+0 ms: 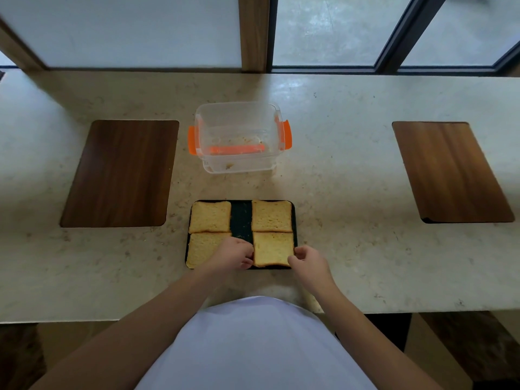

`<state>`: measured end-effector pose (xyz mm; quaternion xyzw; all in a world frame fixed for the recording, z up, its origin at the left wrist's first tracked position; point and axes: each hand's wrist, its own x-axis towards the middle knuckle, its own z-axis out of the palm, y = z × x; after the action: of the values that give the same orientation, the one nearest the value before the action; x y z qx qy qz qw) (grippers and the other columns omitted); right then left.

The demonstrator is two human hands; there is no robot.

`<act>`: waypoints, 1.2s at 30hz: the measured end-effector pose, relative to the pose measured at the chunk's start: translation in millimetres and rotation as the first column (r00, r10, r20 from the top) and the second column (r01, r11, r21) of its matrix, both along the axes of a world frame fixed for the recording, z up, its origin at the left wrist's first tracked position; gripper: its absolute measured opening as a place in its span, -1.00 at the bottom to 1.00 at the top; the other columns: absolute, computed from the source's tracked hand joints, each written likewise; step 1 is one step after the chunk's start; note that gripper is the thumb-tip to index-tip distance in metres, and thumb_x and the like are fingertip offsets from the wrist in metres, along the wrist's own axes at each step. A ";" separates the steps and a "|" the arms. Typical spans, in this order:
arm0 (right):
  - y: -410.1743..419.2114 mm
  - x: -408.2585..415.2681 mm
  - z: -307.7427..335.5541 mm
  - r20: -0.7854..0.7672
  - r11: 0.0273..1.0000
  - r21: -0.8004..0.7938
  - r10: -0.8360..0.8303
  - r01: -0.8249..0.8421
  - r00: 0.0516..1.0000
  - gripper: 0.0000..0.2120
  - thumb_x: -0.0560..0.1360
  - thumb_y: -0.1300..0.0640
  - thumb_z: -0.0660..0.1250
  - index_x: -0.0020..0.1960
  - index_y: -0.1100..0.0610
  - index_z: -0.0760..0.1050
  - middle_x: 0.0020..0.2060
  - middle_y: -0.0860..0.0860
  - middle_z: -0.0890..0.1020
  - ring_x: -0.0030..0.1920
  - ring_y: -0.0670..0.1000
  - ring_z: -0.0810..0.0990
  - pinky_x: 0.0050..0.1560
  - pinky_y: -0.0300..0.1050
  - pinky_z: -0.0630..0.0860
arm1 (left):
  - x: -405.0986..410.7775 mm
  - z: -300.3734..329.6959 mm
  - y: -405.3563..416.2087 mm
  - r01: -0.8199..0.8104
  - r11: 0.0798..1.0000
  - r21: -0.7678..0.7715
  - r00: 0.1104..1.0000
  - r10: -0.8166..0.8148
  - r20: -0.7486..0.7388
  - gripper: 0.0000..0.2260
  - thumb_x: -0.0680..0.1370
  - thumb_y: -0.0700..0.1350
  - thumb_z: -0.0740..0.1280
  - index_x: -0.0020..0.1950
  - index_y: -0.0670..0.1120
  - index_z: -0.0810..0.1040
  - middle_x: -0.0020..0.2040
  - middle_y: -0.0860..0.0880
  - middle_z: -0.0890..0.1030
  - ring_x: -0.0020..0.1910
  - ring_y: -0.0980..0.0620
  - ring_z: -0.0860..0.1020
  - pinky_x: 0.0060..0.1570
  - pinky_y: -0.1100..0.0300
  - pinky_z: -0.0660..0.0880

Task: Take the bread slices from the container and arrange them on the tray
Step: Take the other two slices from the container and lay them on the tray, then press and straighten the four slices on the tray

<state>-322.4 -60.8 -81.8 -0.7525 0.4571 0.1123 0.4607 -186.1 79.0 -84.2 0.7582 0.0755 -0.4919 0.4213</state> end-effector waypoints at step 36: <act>45.5 156.8 0.0 -0.073 0.938 0.347 0.045 -0.017 0.996 -0.57 0.50 0.24 0.15 0.36 0.14 0.44 -0.13 0.04 0.60 -0.07 0.05 0.60 0.09 0.18 0.60 | 124.1 12.4 81.4 -0.261 0.961 0.095 0.948 0.236 0.214 -0.64 0.53 -0.33 0.12 0.26 -0.20 0.53 0.17 -0.17 0.56 0.16 -0.12 0.52 0.18 -0.07 0.49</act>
<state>-165.6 -15.3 -81.8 -0.6616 0.4364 0.2280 0.5655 -61.9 160.4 -71.8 0.8127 0.1575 -0.3503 0.4382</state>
